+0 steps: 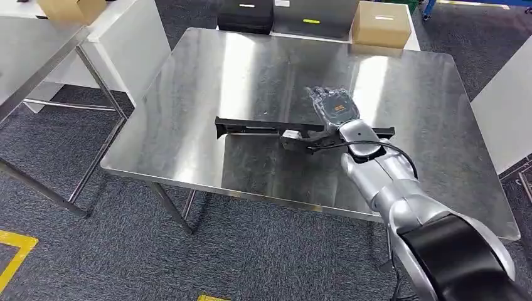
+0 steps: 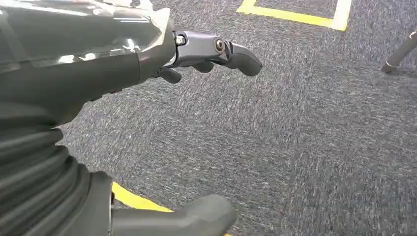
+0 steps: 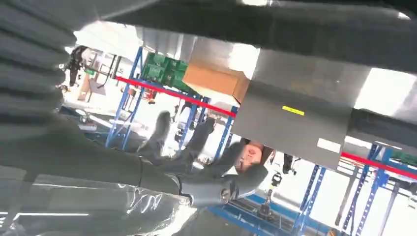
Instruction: Take the parts from the cabinet and place them on the table.
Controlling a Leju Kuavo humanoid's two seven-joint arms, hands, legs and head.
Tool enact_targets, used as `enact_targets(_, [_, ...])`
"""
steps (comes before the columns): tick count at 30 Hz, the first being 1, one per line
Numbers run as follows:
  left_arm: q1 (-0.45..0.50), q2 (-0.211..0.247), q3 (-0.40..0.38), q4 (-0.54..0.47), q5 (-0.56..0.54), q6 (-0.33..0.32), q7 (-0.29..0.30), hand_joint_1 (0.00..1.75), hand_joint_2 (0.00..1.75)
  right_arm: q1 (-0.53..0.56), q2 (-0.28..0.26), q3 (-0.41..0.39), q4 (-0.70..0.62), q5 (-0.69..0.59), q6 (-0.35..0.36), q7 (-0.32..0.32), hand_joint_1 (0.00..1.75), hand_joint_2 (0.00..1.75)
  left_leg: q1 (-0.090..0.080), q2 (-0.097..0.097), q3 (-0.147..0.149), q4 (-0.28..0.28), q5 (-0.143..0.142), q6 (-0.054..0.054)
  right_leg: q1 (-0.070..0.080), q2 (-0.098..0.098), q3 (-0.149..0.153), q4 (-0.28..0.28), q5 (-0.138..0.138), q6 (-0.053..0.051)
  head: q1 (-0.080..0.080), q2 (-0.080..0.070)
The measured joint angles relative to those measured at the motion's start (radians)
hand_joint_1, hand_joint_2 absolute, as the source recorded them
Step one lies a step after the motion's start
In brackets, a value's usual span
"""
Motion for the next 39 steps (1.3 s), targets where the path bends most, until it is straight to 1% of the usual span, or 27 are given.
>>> enact_targets(5, [0.000,0.000,0.007,0.000,0.000,0.000,0.012,0.00,0.00,0.000,-0.002,-0.005,0.003,-0.001,0.000,-0.003,0.00,0.00,0.001,0.000,0.000,0.000,0.000,0.000,0.001,0.000,0.000,0.000,0.000,0.000,0.000,0.000])
enact_targets(11, [0.000,0.000,0.013,0.000,0.002,-0.028,0.003,0.00,0.00,0.000,-0.006,-0.011,0.006,-0.003,0.012,-0.003,0.00,0.00,0.001,0.000,0.000,0.000,0.000,0.000,0.001,0.000,0.000,0.000,0.000,0.000,0.000,0.000])
enact_targets(17, [0.000,0.002,0.021,0.000,0.010,-0.042,0.002,0.00,0.00,0.000,-0.027,-0.027,0.010,-0.007,0.017,0.009,0.00,0.00,0.001,0.000,0.000,0.000,0.000,0.000,0.001,0.000,0.000,0.000,0.000,0.000,0.000,0.000])
enact_targets(23, [0.000,0.003,0.024,0.000,0.017,-0.063,-0.003,0.00,0.00,0.000,-0.045,-0.036,0.014,-0.007,0.038,0.019,0.00,0.00,0.001,0.000,0.000,0.000,0.000,0.000,0.000,0.000,0.000,0.000,0.000,0.000,0.000,0.000])
enact_targets(27, [0.000,0.005,0.025,0.000,0.016,-0.079,-0.008,0.00,0.00,0.000,-0.067,-0.043,0.018,0.004,0.061,0.057,0.00,0.00,0.001,0.000,0.000,0.000,0.000,0.000,0.000,0.000,0.000,0.000,0.000,0.000,0.000,0.000])
enact_targets(29, [0.000,0.006,0.027,0.000,0.015,-0.083,-0.009,0.00,0.00,0.000,-0.084,-0.050,0.018,0.014,0.065,0.095,0.00,0.00,0.001,0.000,0.000,0.000,0.000,0.000,0.000,0.000,0.000,0.000,0.000,0.000,0.000,0.000])
enact_targets(34, [0.000,0.008,0.032,0.000,0.012,-0.089,-0.009,0.00,0.00,-0.001,-0.117,-0.060,0.018,0.016,0.066,0.124,0.00,0.00,0.001,0.000,0.000,0.000,0.000,0.000,0.000,0.000,0.000,0.000,0.000,0.000,0.000,0.000])
enact_targets(36, [0.000,0.009,0.035,0.000,0.011,-0.089,-0.007,0.00,0.00,-0.003,-0.134,-0.074,0.019,0.011,0.071,0.167,0.00,0.00,0.000,0.000,0.000,0.001,0.000,0.000,0.000,0.000,0.000,0.000,0.000,0.000,0.000,0.000])
enact_targets(39, [0.001,0.009,0.040,0.000,0.010,-0.090,-0.006,0.00,0.00,-0.015,-0.157,-0.095,0.022,0.002,0.103,0.194,0.00,0.00,0.001,0.000,0.000,0.001,0.000,0.000,0.000,-0.001,0.000,0.000,0.000,0.000,0.000,0.000])
